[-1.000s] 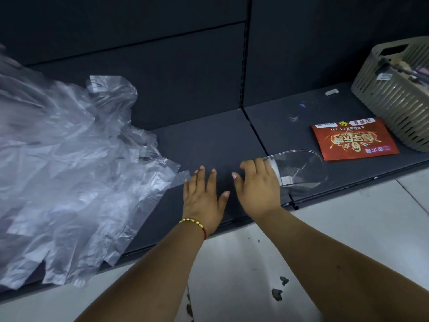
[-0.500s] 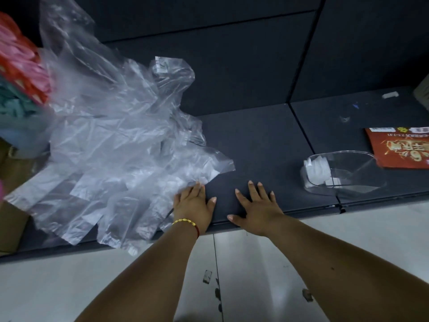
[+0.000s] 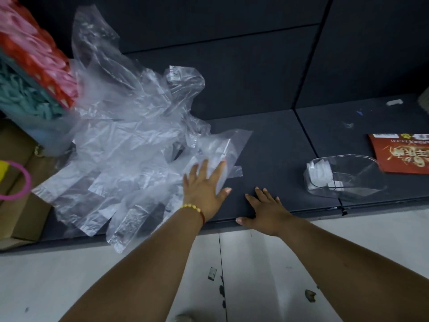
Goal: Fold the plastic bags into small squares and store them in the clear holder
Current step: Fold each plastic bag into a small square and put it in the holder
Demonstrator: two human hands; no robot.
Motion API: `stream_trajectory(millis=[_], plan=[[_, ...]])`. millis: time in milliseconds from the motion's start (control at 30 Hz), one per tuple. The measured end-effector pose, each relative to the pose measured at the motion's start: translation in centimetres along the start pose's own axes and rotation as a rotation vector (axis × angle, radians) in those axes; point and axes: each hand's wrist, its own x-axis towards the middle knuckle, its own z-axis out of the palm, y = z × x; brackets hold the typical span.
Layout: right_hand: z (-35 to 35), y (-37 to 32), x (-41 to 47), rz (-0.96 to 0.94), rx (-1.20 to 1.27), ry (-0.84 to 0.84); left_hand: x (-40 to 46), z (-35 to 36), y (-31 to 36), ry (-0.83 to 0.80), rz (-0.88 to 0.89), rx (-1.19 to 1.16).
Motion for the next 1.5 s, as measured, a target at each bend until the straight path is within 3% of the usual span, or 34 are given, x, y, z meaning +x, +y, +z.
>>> stream_trajectory(millis=[67, 133, 233, 333, 467, 600, 667, 767, 833, 900, 967, 1033, 1133, 1367, 1500], plan=[[0.9, -0.4, -0.4, 0.006, -0.010, 0.040, -2.1, 0.8, -1.4, 0.089, -0.261, 0.113], [1.3, -0.8, -0.6, 0.016, -0.010, 0.048, -4.0, 2.0, -3.3, -0.022, -0.451, 0.048], [1.0, -1.2, -0.7, 0.030, 0.024, 0.030, -4.8, 3.4, -5.5, -0.291, -0.448, 0.059], [0.5, -1.2, -1.1, 0.026, 0.060, 0.011, -4.0, 3.3, -5.5, -0.235, -0.417, -0.034], [-0.4, -1.7, -2.2, 0.045, 0.300, 0.044, -4.3, -0.3, -2.8, 0.018, -0.401, -0.352], [-2.8, -4.1, -4.3, -0.011, 0.535, 0.245, -5.3, -5.7, -0.2, 0.230, -0.362, -0.841], [-4.7, -5.6, -5.2, -0.049, 0.690, 0.346, -5.5, -8.5, 0.9, 0.187, -0.395, -1.084], [-7.8, -7.4, -6.8, -0.060, 0.955, 0.427, -6.7, -11.9, 2.6, -0.029, -0.374, -1.579], [-9.6, -8.0, -8.5, -0.127, 1.039, 0.489, -8.0, -13.8, 3.5, -0.131, -0.357, -1.733], [-11.3, -8.2, -10.8, -0.253, 0.964, 0.598, -9.4, -15.6, 4.0, -0.204, -0.342, -1.715], [-13.0, -8.3, -13.4, -0.373, 0.800, 0.604, -11.1, -17.3, 4.5, -0.274, -0.296, -1.666], [-14.7, -8.7, -16.0, -0.441, 0.704, 0.454, -12.6, -18.8, 4.9, -0.306, -0.254, -1.627], [-16.4, -8.9, -18.8, -0.433, 0.774, 0.203, -14.5, -20.2, 5.6, -0.330, -0.171, -1.574], [-17.2, -8.6, -21.2, -0.442, 0.815, 0.063, -16.7, -21.9, 4.9, -0.147, -0.246, -1.245], [-17.3, -9.6, -22.5, -0.470, 0.813, -0.090, -18.0, -22.7, 5.0, -0.168, -0.223, -1.168]])
